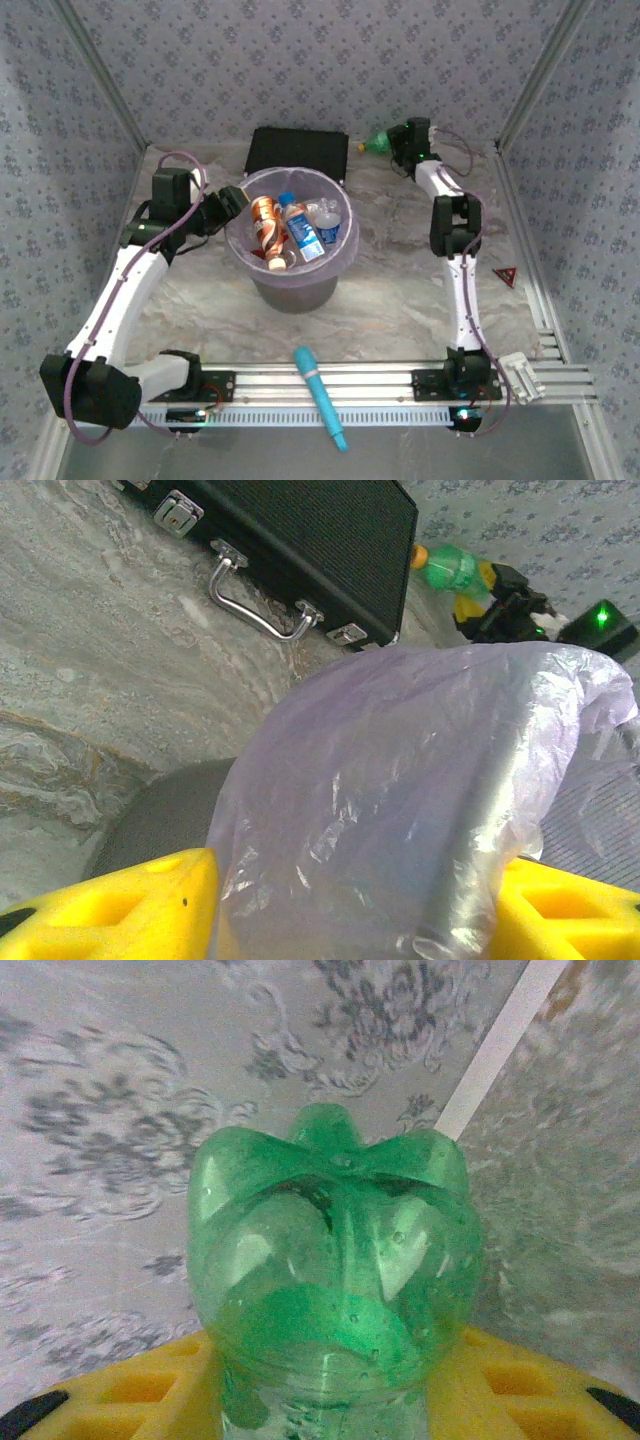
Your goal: Put the plastic bottles in the bin
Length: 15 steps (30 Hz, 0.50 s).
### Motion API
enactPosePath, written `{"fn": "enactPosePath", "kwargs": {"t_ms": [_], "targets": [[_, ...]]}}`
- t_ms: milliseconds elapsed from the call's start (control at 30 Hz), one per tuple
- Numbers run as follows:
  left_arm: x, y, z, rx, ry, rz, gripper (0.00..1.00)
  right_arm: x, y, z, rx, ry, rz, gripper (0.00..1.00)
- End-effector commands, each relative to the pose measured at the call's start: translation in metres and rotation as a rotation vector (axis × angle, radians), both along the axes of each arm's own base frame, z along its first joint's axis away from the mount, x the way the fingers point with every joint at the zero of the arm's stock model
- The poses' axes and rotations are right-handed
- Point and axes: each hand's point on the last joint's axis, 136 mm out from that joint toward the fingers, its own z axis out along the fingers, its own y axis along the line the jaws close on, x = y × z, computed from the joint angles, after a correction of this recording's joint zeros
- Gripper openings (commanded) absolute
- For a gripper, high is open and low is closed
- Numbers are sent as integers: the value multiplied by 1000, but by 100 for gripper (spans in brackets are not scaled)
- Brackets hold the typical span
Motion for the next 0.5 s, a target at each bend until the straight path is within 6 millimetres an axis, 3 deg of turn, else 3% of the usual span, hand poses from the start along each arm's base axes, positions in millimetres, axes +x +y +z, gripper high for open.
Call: {"fn": "enactPosePath", "kwargs": {"t_ms": [0,100,200,467], "targets": [[-3,-1,11,3,-17,-7,62,-13,-19,104,-84,-188,29,48],[-1,-3,12,-4,-22,-14,62,-38,-26,136,-119,-228,61,48],[0,-5,14,-9,-29,-24,62,-66,-20,173,-141,-272,139,47],[5,-11,18,-7,-41,-61,62,-158,33,285,-348,-428,438,47]]}}
